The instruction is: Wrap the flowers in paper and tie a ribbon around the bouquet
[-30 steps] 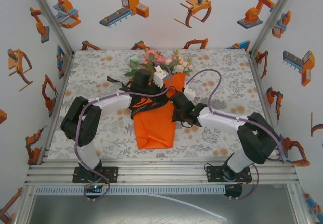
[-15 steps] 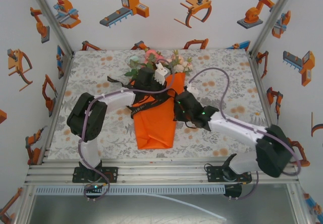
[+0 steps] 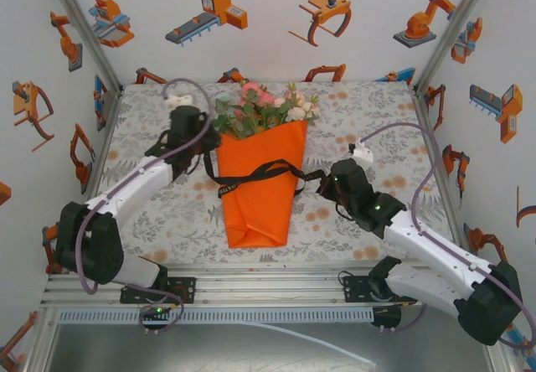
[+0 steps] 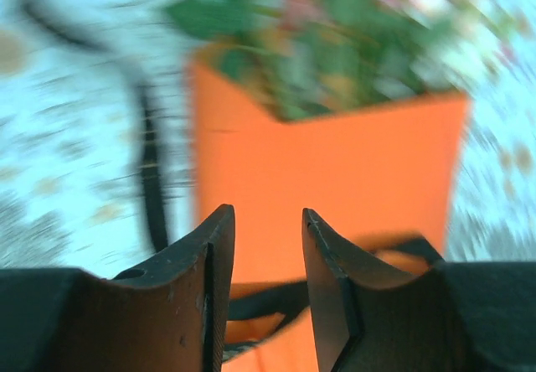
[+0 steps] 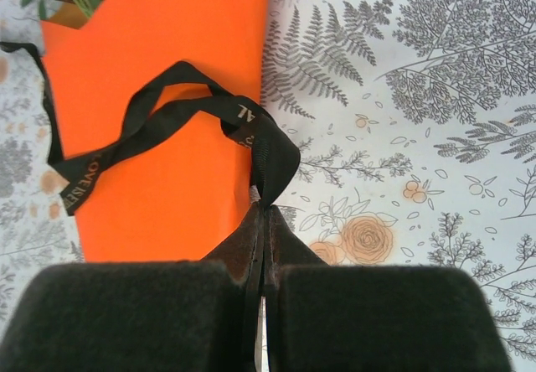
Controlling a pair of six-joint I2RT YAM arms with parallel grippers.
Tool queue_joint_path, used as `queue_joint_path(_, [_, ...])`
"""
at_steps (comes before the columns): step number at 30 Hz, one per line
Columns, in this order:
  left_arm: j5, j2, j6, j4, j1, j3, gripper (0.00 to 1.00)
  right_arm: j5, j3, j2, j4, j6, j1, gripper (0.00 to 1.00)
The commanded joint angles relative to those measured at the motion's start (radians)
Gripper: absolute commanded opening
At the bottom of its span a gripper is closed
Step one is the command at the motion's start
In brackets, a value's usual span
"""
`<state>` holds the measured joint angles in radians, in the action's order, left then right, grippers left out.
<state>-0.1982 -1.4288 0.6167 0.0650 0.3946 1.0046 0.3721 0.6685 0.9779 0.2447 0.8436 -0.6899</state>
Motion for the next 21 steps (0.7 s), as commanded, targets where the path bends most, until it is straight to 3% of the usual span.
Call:
queue_joint_path(1, [-0.004,-0.041,0.248,0.174,-0.093,-0.054,0.39,0.002,0.039,0.044,-0.030,-0.009,0.007,0.00])
queue_joint_path(5, [0.051,-0.122,0.313,0.260,-0.084,0.012,0.38,-0.016,0.044,0.073,-0.037,0.011,0.010,0.00])
queue_joint_path(8, [0.034,-0.158,0.481,0.343,-0.080,0.015,0.37,-0.026,0.042,0.077,-0.036,0.019,0.010,0.00])
queue_joint_path(12, [0.018,-0.181,0.576,0.365,-0.076,-0.008,0.41,-0.040,0.033,0.076,-0.032,0.038,0.011,0.00])
queue_joint_path(18, [0.163,-0.267,0.566,0.253,-0.076,0.001,0.42,-0.042,0.040,0.091,-0.035,0.043,0.010,0.00])
queue_joint_path(21, [0.196,-0.303,0.570,0.238,-0.074,0.008,0.36,-0.039,0.052,0.094,-0.030,0.037,0.011,0.00])
